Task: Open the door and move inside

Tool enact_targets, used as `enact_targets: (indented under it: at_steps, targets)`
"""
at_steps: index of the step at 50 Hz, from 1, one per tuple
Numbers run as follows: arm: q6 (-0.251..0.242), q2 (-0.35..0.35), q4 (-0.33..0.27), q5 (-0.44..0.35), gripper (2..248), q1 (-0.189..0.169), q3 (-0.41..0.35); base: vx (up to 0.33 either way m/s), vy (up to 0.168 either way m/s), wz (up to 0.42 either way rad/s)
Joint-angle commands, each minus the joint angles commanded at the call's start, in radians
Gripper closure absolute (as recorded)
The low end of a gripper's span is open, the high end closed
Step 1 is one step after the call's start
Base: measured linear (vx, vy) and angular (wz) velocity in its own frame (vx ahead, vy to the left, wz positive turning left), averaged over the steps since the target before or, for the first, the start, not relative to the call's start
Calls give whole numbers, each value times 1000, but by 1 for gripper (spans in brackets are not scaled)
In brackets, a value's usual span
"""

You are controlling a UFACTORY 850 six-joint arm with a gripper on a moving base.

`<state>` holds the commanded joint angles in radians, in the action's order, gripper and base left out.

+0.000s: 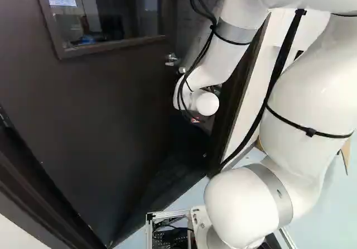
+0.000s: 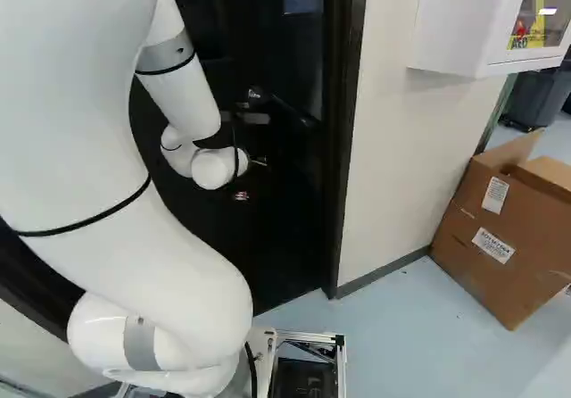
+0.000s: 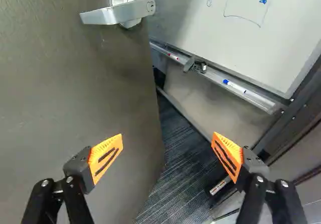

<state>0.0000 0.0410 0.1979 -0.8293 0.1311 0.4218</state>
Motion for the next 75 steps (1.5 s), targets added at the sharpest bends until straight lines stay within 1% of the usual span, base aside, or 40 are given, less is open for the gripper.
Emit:
enact_targets:
  at_steps: [18, 52, 61, 75]
  targets:
    - [0, 10, 0, 0, 3, 0, 10, 0, 0, 0]
    - [0, 84, 0, 0, 3, 12, 90, 0, 0, 0]
    - [0, 99, 14, 0, 3, 28, 106, 0, 0, 0]
    - [0, 118, 43, 0, 3, 65, 127, 0, 0, 0]
